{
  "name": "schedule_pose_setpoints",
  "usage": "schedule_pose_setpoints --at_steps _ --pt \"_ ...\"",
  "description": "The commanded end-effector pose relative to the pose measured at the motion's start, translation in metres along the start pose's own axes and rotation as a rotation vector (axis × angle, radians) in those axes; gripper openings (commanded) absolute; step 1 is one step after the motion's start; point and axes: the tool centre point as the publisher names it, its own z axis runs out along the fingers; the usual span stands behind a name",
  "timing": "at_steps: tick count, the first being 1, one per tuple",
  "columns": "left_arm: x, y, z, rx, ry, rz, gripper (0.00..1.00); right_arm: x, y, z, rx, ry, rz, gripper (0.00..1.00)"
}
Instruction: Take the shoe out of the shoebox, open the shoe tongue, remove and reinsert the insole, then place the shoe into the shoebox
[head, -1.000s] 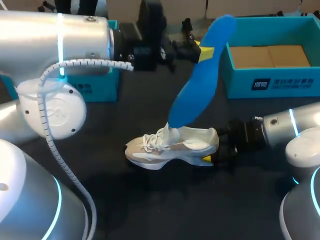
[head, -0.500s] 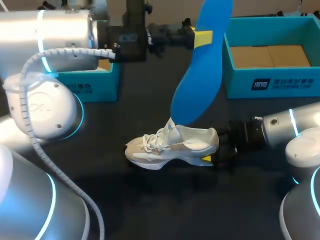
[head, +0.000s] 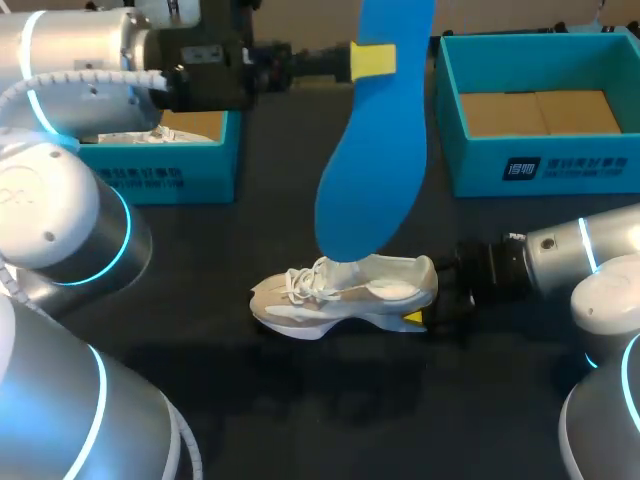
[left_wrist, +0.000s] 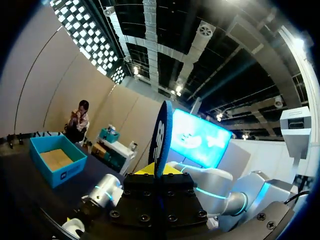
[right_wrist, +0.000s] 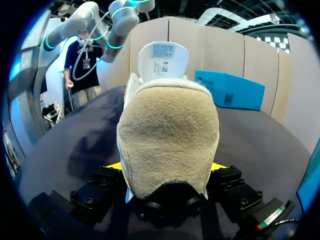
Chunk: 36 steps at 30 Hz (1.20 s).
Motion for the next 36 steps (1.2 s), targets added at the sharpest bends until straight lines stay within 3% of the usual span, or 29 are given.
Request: schedule_pose_setpoints --at_steps 1,8,14,29,36 --pt "0.006 0.003 -0.010 0.028 -0.007 -0.024 0.00 0.000 -0.003 0.001 0.004 -0.001 0.000 0.00" --pt "0.013 -0.004 -0.007 0.121 -0.021 -0.120 0.00 0.000 -0.003 0.001 0.004 -0.001 0.000 0.00" --pt "0.024 -0.003 -0.006 0.125 0.015 -0.168 0.00 0.000 -0.003 0.001 0.004 -0.001 0.000 0.00" --pt "0.024 -0.003 -0.006 0.125 0.015 -0.168 0.00 0.000 -0.003 0.001 0.004 -0.001 0.000 0.00" --pt "0.010 0.007 -0.003 0.192 0.013 -0.213 0.00 0.000 -0.003 0.001 0.004 -0.001 0.000 0.00"
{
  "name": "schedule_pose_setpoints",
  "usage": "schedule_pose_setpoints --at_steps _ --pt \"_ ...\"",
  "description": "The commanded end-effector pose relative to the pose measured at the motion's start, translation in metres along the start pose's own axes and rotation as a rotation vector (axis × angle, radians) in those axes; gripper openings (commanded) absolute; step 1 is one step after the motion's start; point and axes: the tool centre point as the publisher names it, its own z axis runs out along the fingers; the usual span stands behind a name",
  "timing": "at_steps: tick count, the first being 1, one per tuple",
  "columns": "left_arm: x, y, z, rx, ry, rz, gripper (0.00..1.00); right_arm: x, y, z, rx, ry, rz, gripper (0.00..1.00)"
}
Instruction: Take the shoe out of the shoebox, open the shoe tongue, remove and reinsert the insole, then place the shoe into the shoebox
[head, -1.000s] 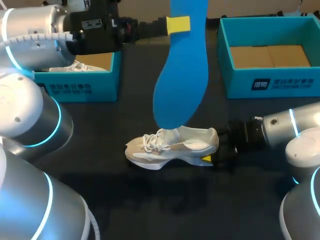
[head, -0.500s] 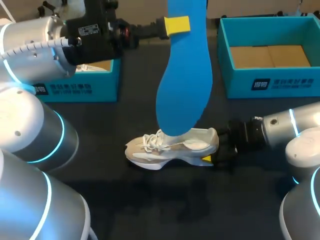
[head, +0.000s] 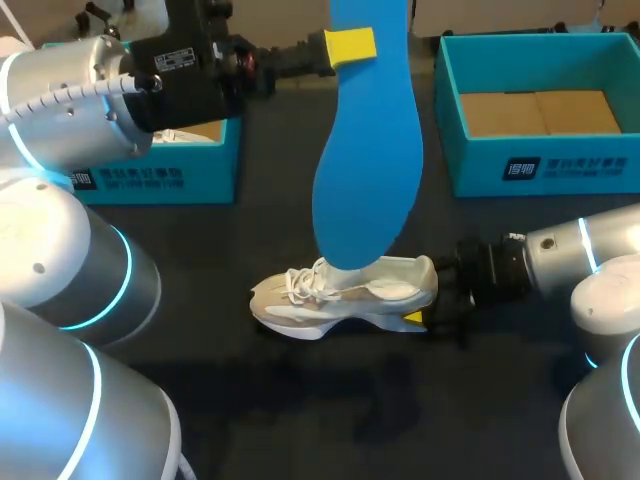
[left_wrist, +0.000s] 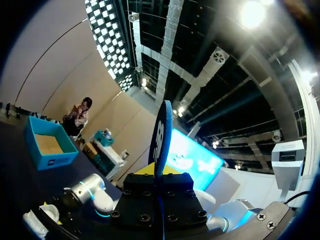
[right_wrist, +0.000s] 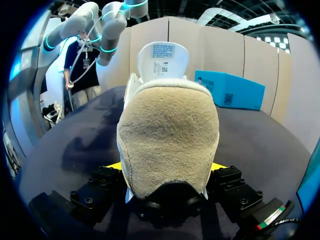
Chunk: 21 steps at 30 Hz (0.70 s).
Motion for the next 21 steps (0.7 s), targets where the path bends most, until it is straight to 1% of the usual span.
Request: schedule_pose_setpoints --at_steps 1,5,9,15,21 --pt "-0.009 0.016 0.006 0.046 -0.001 -0.014 0.00 0.000 -0.002 0.001 0.004 -0.001 0.000 0.00" --pt "-0.016 0.022 0.007 0.052 0.009 -0.043 0.00 0.000 -0.002 0.001 0.004 -0.001 0.000 0.00" --pt "-0.020 0.028 0.005 0.030 0.011 -0.081 0.00 0.000 -0.002 0.001 0.004 -0.001 0.000 0.00" --pt "-0.018 0.038 -0.001 0.016 0.015 -0.098 0.00 0.000 -0.002 0.001 0.004 -0.001 0.000 0.00" --pt "-0.015 0.044 -0.001 0.010 0.021 -0.126 0.00 0.000 -0.002 0.001 0.004 -0.001 0.000 0.00"
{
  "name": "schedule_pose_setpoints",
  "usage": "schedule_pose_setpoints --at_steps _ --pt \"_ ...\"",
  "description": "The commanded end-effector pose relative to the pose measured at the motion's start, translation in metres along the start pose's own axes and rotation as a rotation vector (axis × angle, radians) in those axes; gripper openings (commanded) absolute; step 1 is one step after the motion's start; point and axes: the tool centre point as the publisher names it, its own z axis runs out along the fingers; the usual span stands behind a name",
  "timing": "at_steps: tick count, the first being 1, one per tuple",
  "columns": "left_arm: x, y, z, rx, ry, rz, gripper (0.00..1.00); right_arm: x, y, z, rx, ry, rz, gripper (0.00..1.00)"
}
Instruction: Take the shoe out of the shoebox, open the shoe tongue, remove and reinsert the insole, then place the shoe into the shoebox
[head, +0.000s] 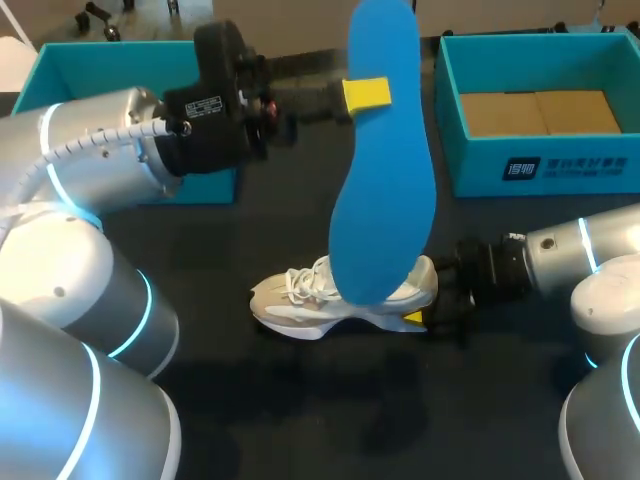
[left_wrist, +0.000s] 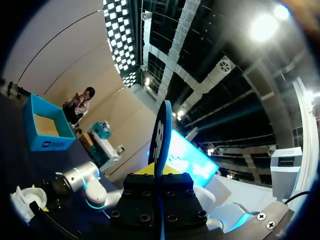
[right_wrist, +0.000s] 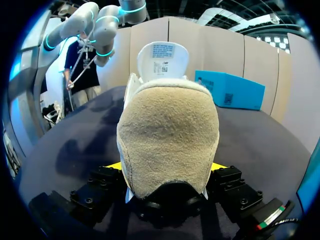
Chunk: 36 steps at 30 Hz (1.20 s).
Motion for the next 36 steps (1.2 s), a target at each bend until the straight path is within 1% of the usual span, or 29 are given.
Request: schedule_pose_setpoints --at_steps 1,22,23,24,25,34,36 --pt "0.0061 0.0081 -0.0059 0.009 -0.002 -0.003 0.00 -0.0003 -0.0025 0.0011 0.004 -0.001 0.000 0.00" --pt "0.0061 0.0081 -0.0059 0.009 -0.002 -0.003 0.00 -0.0003 -0.0025 0.0011 0.004 -0.001 0.000 0.00" --pt "0.0061 0.0081 -0.0059 0.009 -0.002 -0.003 0.00 -0.0003 -0.0025 0.0011 0.004 -0.001 0.000 0.23" --pt "0.0061 0.0081 -0.0059 0.009 -0.002 -0.003 0.00 -0.0003 -0.0025 0.0011 0.004 -0.001 0.000 0.49" --pt "0.0061 0.0081 -0.0059 0.009 -0.002 -0.003 0.00 -0.0003 -0.0025 0.0011 0.004 -0.001 0.000 1.00" --pt "0.0061 0.0081 -0.0059 0.009 -0.002 -0.003 0.00 -0.0003 -0.0025 0.0011 0.004 -0.001 0.000 1.00" --pt "0.0061 0.0081 -0.0059 0.009 -0.002 -0.003 0.00 0.0009 -0.0033 -0.0051 0.018 0.002 0.009 1.00"
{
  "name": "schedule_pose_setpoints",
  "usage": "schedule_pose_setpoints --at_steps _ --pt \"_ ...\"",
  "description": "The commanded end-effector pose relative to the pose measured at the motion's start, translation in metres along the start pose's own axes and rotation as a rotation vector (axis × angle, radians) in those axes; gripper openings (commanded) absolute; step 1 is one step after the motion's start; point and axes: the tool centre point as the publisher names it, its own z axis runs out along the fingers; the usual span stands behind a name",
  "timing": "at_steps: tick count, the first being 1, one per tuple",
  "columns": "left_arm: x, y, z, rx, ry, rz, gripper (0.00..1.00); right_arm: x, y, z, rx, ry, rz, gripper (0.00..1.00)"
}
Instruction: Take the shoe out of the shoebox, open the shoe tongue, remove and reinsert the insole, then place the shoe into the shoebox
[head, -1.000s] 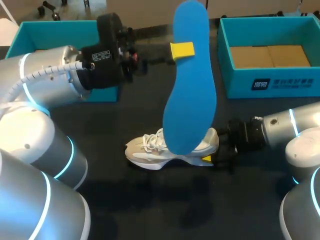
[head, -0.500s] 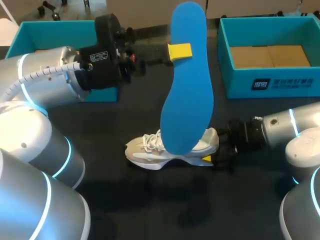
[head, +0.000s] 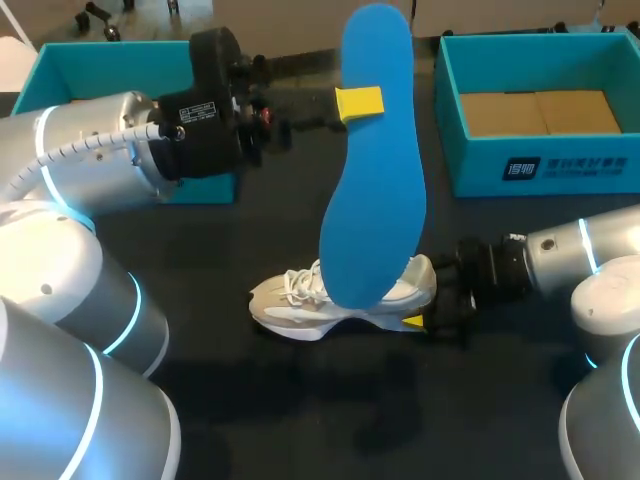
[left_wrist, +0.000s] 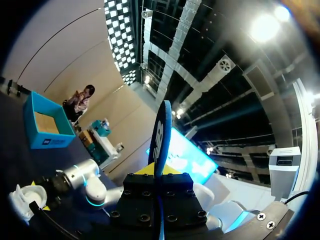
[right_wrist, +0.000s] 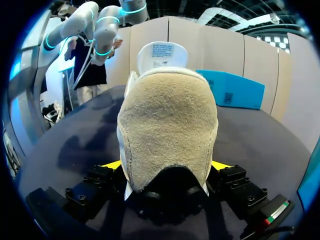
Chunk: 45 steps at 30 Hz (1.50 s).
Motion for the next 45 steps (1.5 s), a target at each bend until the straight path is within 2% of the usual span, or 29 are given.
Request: schedule_pose_setpoints --at_steps 1,7,16,28,42,45 --pt "0.009 0.005 0.001 0.023 -0.004 0.000 0.00 0.002 -0.001 -0.009 0.026 0.006 0.013 1.00" --pt "0.009 0.005 0.001 0.023 -0.004 0.000 0.00 0.009 0.000 -0.027 0.039 -0.012 -0.001 1.00" --pt "0.009 0.005 0.001 0.023 -0.004 0.000 0.00 0.013 0.005 -0.040 0.118 -0.005 0.050 1.00" --pt "0.009 0.005 0.001 0.023 -0.004 0.000 0.00 0.013 0.033 -0.060 0.340 0.003 0.054 1.00" --pt "0.009 0.005 0.001 0.023 -0.004 0.000 0.00 0.016 0.065 -0.067 0.506 -0.025 0.071 1.00" --pt "0.009 0.005 0.001 0.023 -0.004 0.000 0.00 0.016 0.065 -0.067 0.506 -0.025 0.071 1.00"
